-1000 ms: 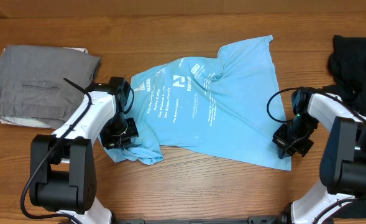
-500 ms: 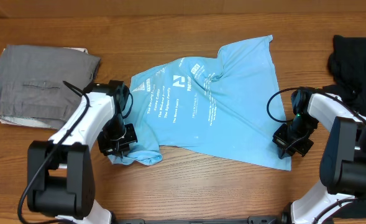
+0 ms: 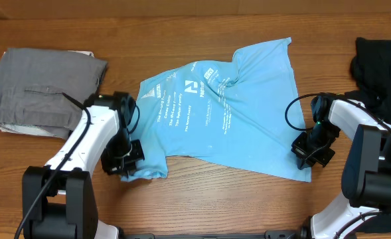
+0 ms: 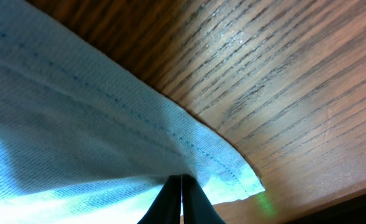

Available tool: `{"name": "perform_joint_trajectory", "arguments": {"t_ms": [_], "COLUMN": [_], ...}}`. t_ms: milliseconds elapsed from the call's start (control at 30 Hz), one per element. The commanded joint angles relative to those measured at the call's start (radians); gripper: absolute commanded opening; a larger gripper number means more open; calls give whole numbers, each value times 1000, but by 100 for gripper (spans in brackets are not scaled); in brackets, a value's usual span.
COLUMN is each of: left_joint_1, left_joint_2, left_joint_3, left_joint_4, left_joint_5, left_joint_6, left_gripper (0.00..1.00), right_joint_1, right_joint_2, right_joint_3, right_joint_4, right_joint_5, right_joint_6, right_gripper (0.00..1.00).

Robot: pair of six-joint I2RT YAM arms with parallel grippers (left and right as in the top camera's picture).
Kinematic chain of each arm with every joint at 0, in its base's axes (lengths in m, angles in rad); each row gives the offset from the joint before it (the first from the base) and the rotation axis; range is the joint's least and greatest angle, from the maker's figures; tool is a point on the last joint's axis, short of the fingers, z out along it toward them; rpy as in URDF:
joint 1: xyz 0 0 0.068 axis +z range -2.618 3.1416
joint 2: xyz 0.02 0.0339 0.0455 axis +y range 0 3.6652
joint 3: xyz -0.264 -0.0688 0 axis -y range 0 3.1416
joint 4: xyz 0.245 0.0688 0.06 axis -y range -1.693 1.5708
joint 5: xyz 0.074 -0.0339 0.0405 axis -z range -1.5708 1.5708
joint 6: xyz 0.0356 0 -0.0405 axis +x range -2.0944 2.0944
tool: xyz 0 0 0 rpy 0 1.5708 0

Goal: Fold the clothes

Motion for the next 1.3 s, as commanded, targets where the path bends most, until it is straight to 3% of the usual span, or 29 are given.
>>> {"name": "perform_joint_trajectory", "arguments": {"t_ms": [0, 433, 700, 1033, 1267], "left_joint_1": [0, 13, 122, 130, 117], "left_joint_2": [-16, -16, -16, -16, -16], "left_joint_3": [-50, -58, -68, -69, -101], "left_joint_4": [17, 34, 88, 114, 158], "left_joint_5": [-11, -271, -287, -294, -182], "left_joint_6": [-12, -251, -254, -224, -177], "left_gripper": [4, 9, 10, 10, 9], "right_joint_1": [-10, -10, -50, -175, -277], "right_joint_2": [17, 17, 17, 17, 17], "right_joint_3": [-23, -23, -23, -22, -21], "right_joint_4": [37, 38, 45, 60, 77], "right_joint_5": [86, 98, 150, 158, 158], "right_joint_6": [5, 5, 29, 28, 28], "right_gripper": [7, 7, 7, 7, 7]}}
